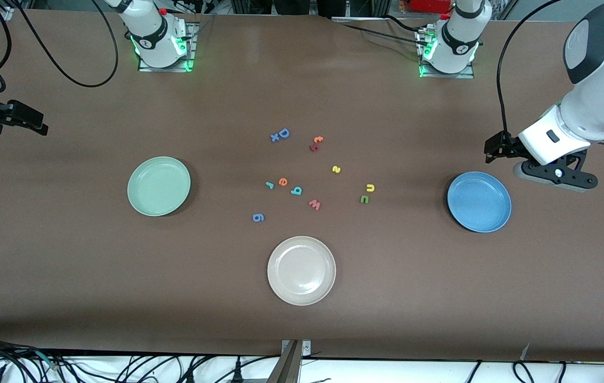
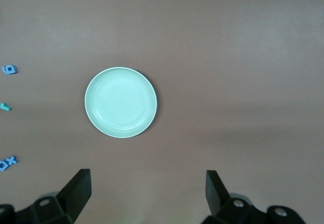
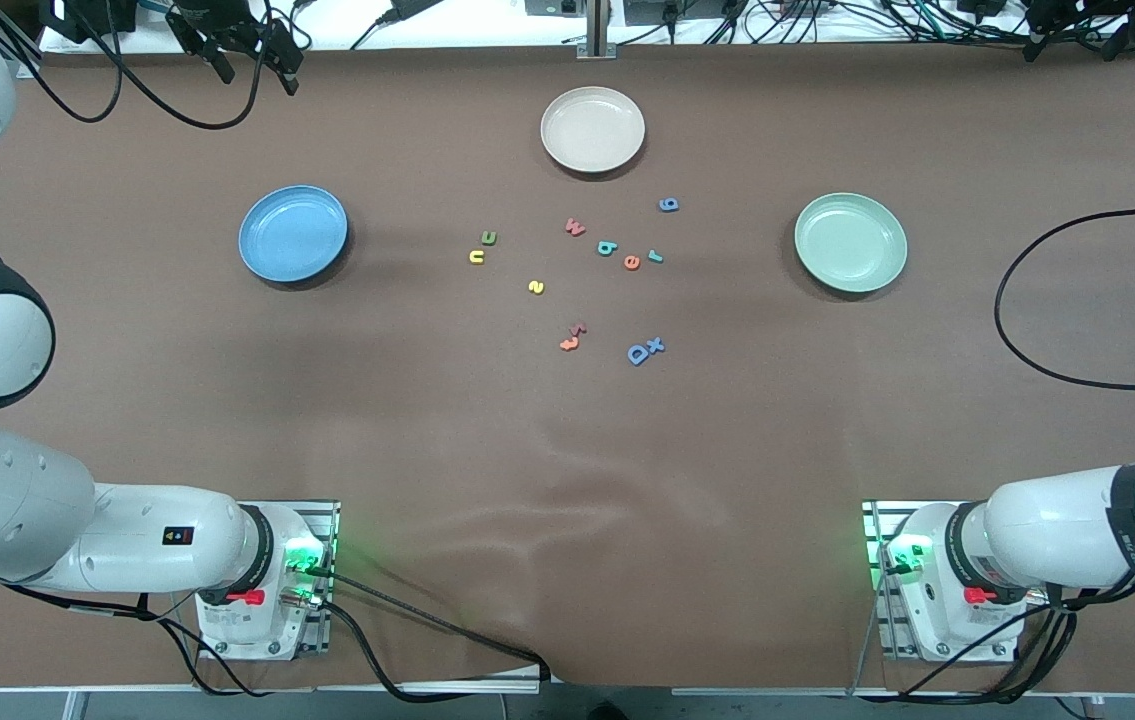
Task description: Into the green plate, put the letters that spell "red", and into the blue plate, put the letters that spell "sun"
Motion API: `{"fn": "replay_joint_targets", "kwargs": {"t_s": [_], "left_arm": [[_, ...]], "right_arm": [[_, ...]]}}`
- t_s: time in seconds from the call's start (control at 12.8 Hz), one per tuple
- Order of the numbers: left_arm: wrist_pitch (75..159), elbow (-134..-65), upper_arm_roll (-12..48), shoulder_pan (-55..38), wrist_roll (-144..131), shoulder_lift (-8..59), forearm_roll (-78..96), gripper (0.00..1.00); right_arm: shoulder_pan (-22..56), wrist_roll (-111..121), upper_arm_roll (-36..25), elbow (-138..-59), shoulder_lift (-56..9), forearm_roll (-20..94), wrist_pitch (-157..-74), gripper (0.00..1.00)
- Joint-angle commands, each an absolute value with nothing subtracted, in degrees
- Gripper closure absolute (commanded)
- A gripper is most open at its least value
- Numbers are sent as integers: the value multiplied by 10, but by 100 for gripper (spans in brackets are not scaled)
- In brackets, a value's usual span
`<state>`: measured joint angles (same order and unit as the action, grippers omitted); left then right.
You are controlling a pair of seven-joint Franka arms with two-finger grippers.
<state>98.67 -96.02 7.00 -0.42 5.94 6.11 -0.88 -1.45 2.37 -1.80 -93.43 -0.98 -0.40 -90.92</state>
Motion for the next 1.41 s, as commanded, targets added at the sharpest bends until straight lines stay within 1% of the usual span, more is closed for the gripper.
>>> {"fn": "replay_joint_targets", "kwargs": {"t_s": [0.0, 0.47, 1.33], "left_arm": [[993, -983, 66, -10, 57, 38, 9, 0], [992, -983, 67, -11, 55, 38, 40, 0], [1000, -976, 65, -11, 57, 40, 33, 0]], "right_arm": [[-15, 18, -18, -924, -14, -6, -903, 0], [-14, 19, -17, -924, -13, -5, -900, 0], [-13, 19, -17, -924, -15, -4, -906, 0]]}}
